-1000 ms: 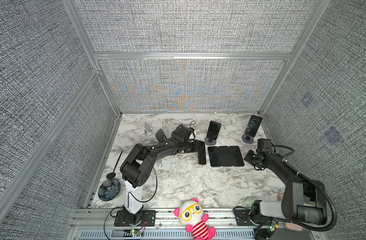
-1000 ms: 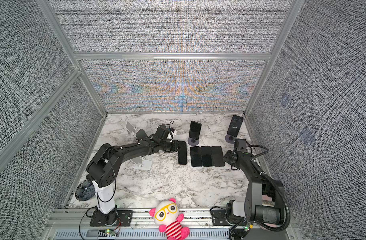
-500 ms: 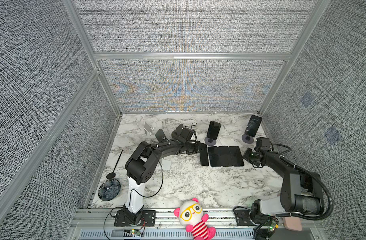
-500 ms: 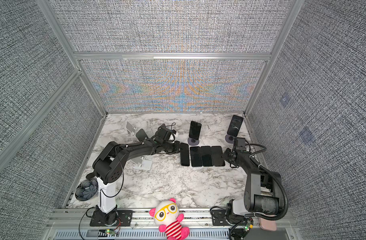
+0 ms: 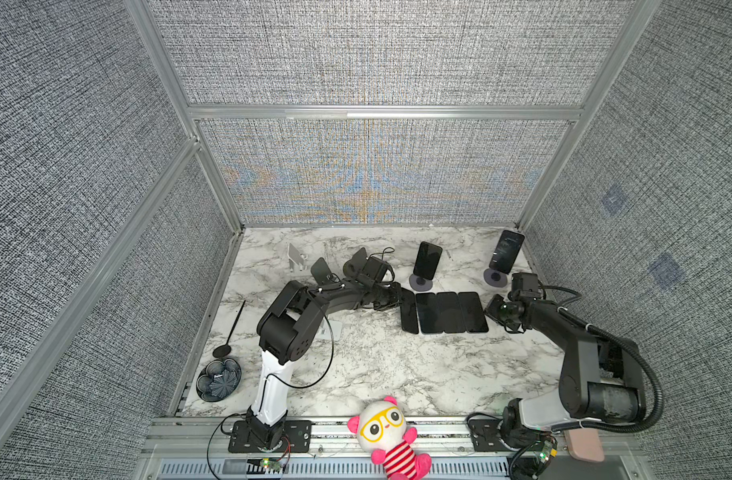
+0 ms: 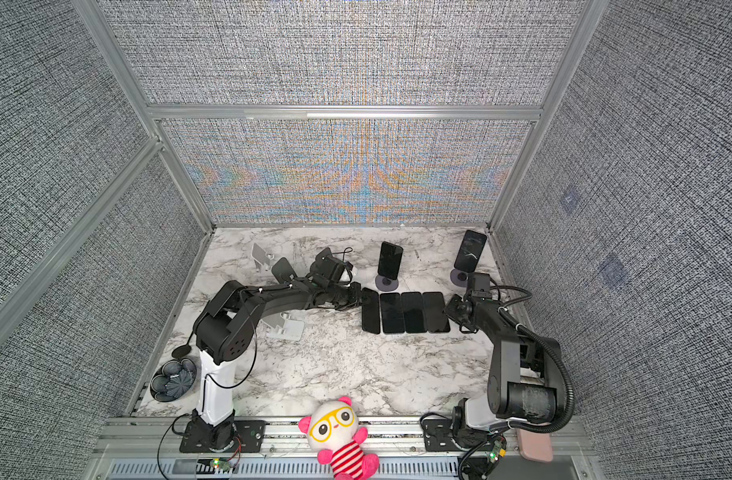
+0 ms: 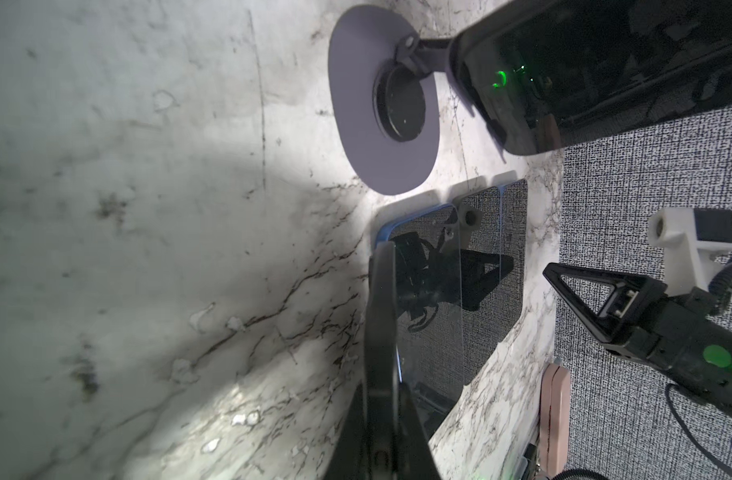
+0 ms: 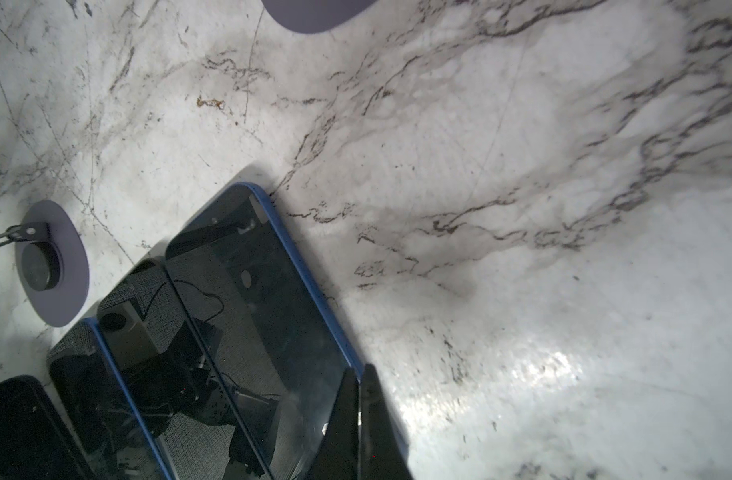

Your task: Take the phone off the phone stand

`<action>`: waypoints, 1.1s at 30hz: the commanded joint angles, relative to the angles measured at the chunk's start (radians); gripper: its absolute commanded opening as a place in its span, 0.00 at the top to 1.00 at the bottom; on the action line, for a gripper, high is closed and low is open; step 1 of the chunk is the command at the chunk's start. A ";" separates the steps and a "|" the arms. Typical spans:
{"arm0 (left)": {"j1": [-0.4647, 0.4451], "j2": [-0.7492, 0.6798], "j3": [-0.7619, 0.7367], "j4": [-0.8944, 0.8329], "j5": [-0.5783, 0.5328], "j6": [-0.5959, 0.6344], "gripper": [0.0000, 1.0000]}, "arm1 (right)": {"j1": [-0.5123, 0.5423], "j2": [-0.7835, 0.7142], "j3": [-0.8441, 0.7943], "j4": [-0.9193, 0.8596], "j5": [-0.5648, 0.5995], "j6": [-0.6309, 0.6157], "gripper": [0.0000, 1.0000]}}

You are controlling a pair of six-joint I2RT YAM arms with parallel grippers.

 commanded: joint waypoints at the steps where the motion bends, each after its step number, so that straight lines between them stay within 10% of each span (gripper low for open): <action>1: 0.000 0.013 -0.006 -0.058 -0.068 0.018 0.91 | 0.001 0.007 0.008 -0.011 -0.015 -0.001 0.95; 28: -0.009 0.002 -0.166 0.173 -0.195 -0.185 0.84 | 0.002 0.056 0.027 -0.018 -0.047 0.006 0.91; 33: -0.018 0.002 -0.169 0.173 -0.209 -0.188 0.63 | 0.003 0.058 0.029 -0.019 -0.047 0.005 0.90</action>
